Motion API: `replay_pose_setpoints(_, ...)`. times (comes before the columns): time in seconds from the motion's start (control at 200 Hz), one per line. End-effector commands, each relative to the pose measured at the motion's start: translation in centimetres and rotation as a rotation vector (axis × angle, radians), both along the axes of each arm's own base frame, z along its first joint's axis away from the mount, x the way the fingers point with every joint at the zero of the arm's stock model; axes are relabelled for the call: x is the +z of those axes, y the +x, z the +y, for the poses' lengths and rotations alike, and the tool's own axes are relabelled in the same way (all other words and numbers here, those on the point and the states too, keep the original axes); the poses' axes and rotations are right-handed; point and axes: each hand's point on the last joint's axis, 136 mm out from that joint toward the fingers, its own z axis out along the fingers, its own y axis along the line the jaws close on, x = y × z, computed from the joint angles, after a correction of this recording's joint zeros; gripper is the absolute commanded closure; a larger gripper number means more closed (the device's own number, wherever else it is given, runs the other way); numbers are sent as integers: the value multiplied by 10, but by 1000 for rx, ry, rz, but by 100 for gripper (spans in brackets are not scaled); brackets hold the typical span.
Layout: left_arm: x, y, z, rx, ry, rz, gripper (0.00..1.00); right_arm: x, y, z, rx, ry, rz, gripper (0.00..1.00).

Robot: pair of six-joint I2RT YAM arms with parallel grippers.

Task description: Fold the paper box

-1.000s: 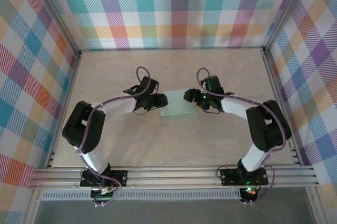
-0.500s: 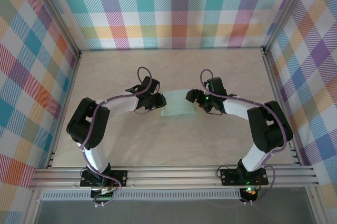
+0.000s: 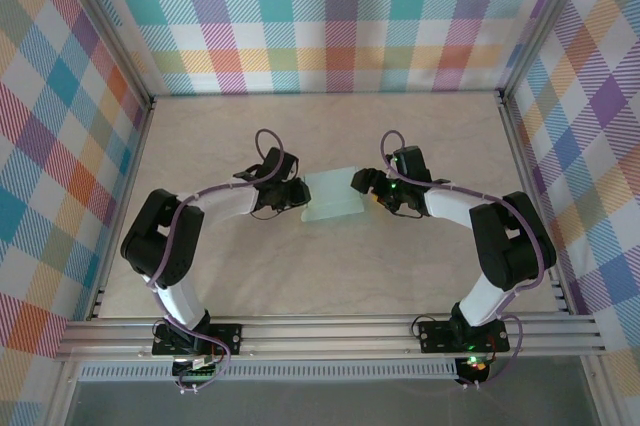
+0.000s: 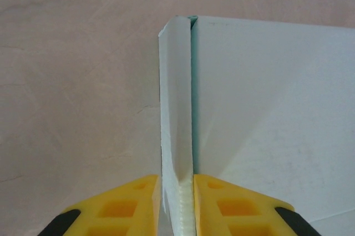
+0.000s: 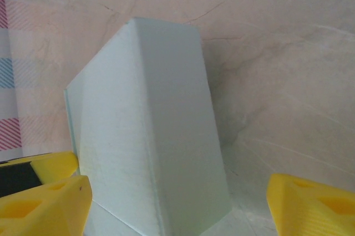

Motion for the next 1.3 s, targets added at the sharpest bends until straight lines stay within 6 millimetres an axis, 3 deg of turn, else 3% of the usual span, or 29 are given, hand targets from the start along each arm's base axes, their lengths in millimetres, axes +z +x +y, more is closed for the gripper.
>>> replay_pose_setpoints(0.0,-12,-14,15,35,15,46,79,5,2,8,26,68,-15,18)
replay_pose_setpoints(0.295,-16,-15,19,44,4,54,81,21,-2,38,165,235,-23,20)
replay_pose_setpoints(0.555,-16,-15,21,37,17,46,80,27,0,42,150,305,1,44)
replay_pose_setpoints(0.805,-4,-12,25,45,31,7,65,28,2,41,136,326,23,57)
replay_pose_setpoints(0.885,8,-8,26,40,31,-44,57,29,2,40,131,325,23,57)
replay_pose_setpoints(1.0,38,-3,26,3,55,-197,33,33,4,36,110,338,29,58)
replay_pose_setpoints(1.09,65,-2,27,-40,129,-361,20,39,6,31,99,352,24,57)
replay_pose_setpoints(1.175,97,-6,24,-99,240,-560,14,46,6,26,92,367,18,56)
replay_pose_setpoints(1.295,127,-24,-1,-282,431,-847,7,56,7,18,78,386,13,56)
